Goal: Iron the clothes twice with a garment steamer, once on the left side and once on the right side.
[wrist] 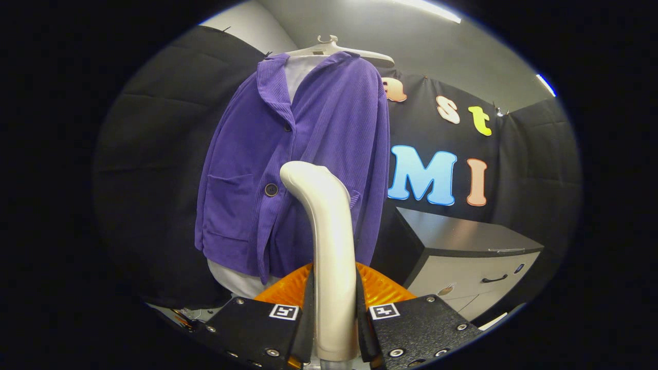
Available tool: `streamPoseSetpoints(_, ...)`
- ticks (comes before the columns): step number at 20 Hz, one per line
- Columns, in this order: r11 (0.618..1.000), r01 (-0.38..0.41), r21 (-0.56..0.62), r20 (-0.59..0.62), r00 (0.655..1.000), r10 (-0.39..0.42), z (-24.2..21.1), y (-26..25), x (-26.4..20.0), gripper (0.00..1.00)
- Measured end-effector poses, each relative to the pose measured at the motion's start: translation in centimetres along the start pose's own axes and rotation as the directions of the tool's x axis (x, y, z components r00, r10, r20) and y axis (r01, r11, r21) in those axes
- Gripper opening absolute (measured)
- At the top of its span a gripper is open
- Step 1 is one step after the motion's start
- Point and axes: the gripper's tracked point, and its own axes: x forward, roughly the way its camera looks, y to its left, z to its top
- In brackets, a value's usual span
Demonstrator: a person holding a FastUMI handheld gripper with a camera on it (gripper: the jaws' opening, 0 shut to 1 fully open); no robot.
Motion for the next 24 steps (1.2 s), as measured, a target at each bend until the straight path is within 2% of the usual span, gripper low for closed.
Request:
streamPoseSetpoints(9, 1.0, -0.004, 0.02, -0.109, 0.994, 0.006, -6.8, 0.9, -0.8, 0.35)
streamPoseSetpoints(24, 0.998, -0.031, 0.063, -0.249, 0.967, 0.046, -13.0, 1.9, -3.2, 0.36)
